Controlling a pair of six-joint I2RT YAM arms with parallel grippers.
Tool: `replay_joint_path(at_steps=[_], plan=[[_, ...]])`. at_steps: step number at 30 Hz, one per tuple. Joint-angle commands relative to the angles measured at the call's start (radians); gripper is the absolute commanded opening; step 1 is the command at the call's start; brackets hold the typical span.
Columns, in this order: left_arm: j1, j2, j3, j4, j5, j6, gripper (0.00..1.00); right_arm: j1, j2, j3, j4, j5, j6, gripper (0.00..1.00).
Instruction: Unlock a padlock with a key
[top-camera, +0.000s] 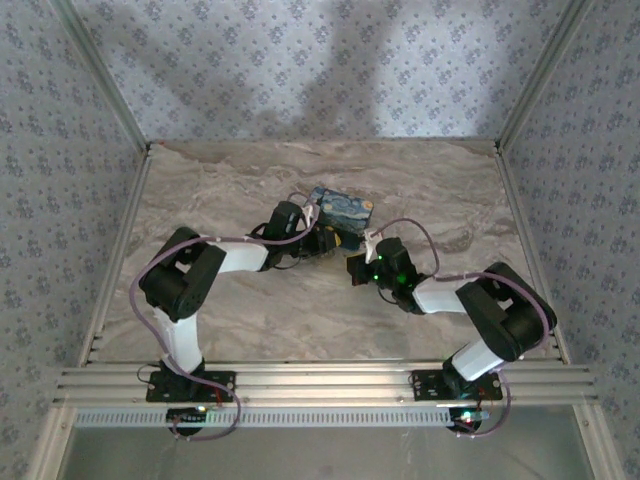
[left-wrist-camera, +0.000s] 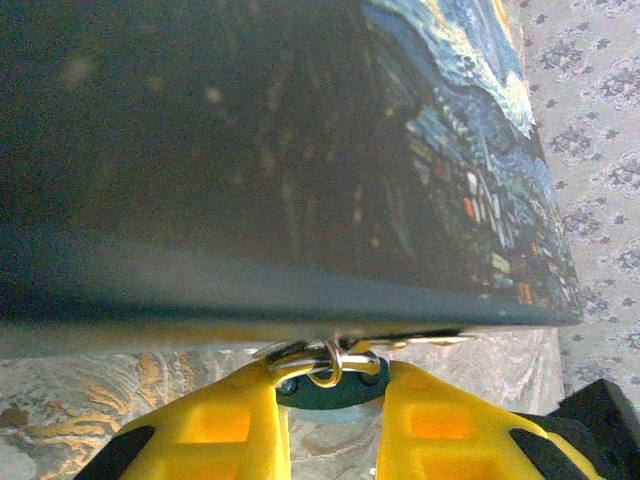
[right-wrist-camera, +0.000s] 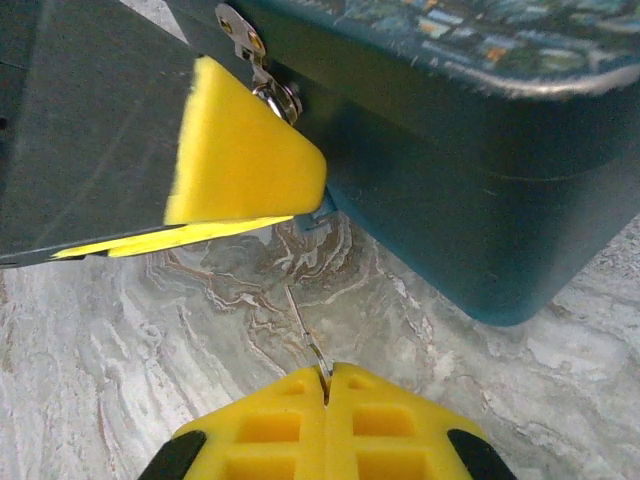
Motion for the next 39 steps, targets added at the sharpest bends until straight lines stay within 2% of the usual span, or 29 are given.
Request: replay_joint_path(at_steps=[1, 39], plan=[[-0.009, -0.054, -0.015, 0.021, 0.010, -0.020, 0.20, 0.002, 0.028, 0.004, 0.053, 0.021, 0.017, 0.00], [-0.027, -0.047, -0.030, 0.024, -0.002, -0.032, 0.20, -0.032, 0.111, 0.034, 0.147, -0.043, 0.062, 0.00]])
